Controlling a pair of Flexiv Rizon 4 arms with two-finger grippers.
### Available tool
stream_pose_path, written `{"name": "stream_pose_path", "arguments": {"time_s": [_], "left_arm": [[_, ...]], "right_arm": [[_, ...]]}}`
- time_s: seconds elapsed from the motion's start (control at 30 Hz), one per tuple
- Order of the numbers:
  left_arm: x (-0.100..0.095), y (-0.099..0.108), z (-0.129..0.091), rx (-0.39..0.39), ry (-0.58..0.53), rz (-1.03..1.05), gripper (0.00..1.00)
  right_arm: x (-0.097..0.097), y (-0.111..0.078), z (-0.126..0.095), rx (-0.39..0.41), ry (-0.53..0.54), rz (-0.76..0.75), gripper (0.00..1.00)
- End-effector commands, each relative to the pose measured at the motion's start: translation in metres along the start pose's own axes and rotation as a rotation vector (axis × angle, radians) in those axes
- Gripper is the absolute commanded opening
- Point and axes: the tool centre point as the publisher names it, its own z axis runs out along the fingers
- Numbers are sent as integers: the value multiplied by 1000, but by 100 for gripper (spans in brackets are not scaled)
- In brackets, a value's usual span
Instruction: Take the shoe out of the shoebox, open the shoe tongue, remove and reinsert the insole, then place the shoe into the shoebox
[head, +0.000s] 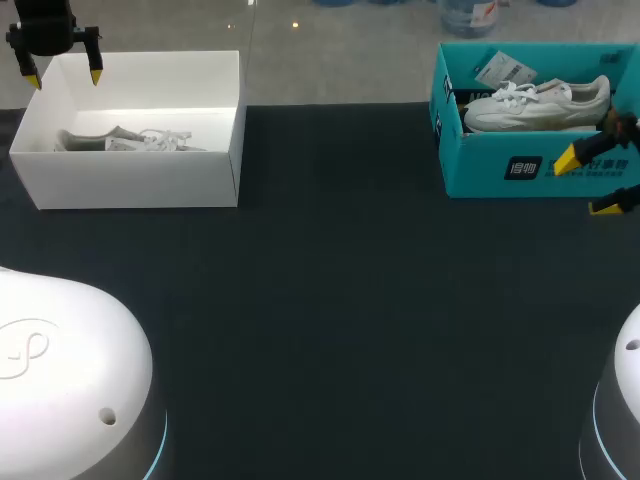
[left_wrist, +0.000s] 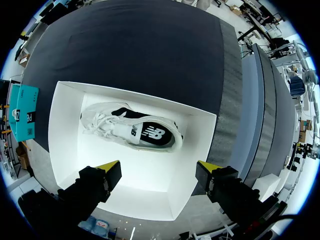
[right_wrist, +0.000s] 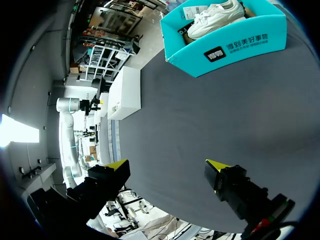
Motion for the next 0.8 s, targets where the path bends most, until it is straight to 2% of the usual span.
{"name": "stream_pose_path", "arguments": {"time_s": [0.03, 0.13, 0.63, 0.7, 0.77, 0.8], "left_arm": [[0, 1, 0, 1, 1, 1, 100], [0, 1, 0, 1, 1, 1, 100], [0, 1, 0, 1, 1, 1, 100], [0, 1, 0, 1, 1, 1, 100], [0, 1, 0, 1, 1, 1, 100], [0, 1, 0, 1, 1, 1, 100]], "right_arm": [[-24, 43, -83, 37, -142, -34, 100], [-27, 63, -102, 16, -214, -68, 100], [-27, 63, -102, 16, -214, -68, 100], [-28, 91, -91, -5, -289, -112, 100], [-34, 120, -89, -77, -300, -123, 100], [-37, 136, -88, -88, -369, -128, 100]]}}
